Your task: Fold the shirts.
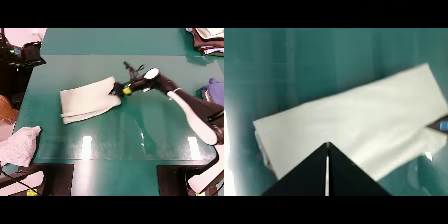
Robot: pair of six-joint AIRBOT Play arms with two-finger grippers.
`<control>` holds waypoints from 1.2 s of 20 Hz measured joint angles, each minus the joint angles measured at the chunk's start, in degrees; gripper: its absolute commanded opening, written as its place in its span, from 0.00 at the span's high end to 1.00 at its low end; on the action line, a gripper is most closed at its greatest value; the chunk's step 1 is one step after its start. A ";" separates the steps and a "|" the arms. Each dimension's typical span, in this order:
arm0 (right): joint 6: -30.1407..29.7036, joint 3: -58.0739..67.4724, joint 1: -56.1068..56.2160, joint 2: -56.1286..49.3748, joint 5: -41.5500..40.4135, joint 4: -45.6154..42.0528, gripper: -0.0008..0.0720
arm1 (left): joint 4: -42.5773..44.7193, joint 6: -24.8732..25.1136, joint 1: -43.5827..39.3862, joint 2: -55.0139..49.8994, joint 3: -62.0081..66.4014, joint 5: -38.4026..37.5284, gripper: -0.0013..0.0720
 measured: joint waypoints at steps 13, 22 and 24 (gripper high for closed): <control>-1.07 0.70 -51.93 18.69 5.79 -16.15 0.97 | -1.44 -0.07 -23.32 -0.02 0.00 9.77 0.95; -6.54 4.04 -67.21 16.41 4.61 -5.55 0.97 | -1.40 -0.15 -28.30 -0.02 -0.02 17.00 0.95; -6.62 8.41 -67.87 16.31 5.73 -4.87 0.97 | -1.40 -0.13 -28.50 -0.02 -0.02 17.25 0.95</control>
